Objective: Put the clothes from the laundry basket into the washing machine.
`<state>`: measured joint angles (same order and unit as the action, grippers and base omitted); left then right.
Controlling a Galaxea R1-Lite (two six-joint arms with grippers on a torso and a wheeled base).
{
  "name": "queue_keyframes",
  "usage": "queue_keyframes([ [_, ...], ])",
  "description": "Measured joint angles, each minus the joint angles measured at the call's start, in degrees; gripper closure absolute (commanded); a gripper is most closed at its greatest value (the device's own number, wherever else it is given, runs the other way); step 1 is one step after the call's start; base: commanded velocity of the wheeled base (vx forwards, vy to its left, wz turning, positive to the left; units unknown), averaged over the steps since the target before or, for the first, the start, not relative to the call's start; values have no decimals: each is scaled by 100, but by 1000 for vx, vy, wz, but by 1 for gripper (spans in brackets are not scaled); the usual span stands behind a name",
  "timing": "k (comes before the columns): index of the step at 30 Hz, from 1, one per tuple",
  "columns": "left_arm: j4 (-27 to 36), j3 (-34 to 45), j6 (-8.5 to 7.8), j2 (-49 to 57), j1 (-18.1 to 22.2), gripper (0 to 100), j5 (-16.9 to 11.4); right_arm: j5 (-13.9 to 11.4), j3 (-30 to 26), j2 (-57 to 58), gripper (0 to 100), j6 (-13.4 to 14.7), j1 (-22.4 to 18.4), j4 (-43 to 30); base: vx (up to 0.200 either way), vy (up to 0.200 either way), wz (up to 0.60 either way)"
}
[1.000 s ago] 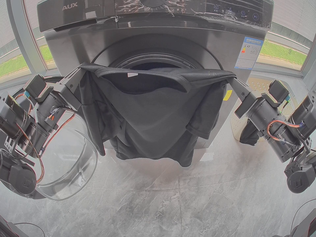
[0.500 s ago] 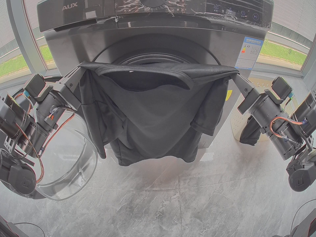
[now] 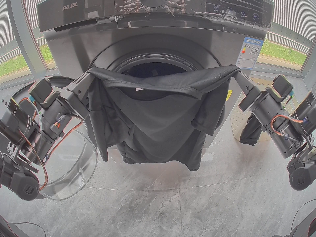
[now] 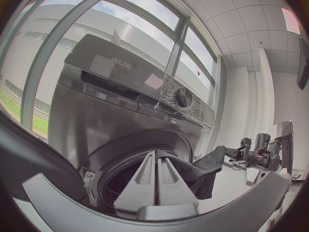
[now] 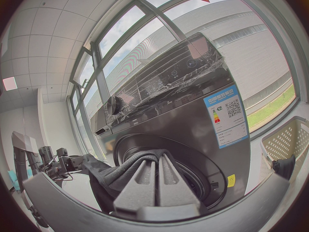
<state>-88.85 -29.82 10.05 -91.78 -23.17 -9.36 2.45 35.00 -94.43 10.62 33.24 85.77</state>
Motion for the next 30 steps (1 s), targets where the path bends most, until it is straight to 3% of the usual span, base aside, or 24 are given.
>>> queue_keyframes([
  [8, 2, 30, -6, -138, -336, 100, 0, 17, -123, -9, 100, 5, 7, 1, 0, 0, 0],
  [15, 2, -61, -4, -267, -689, 100, 6, 22, -557, -105, 100, 27, 165, 15, 0, 0, 0],
  [23, -2, -284, -4, -447, -813, 100, 9, -29, -807, -703, 100, 13, 278, 85, 0, 0, 0],
  [24, -2, -306, -4, -461, -817, 100, 9, -40, -840, -816, 0, 9, 308, 102, 0, 0, 0],
  [30, 0, -452, 0, -516, -828, 100, 12, -35, -975, -1365, 0, 7, 603, 127, 0, 0, 0],
])
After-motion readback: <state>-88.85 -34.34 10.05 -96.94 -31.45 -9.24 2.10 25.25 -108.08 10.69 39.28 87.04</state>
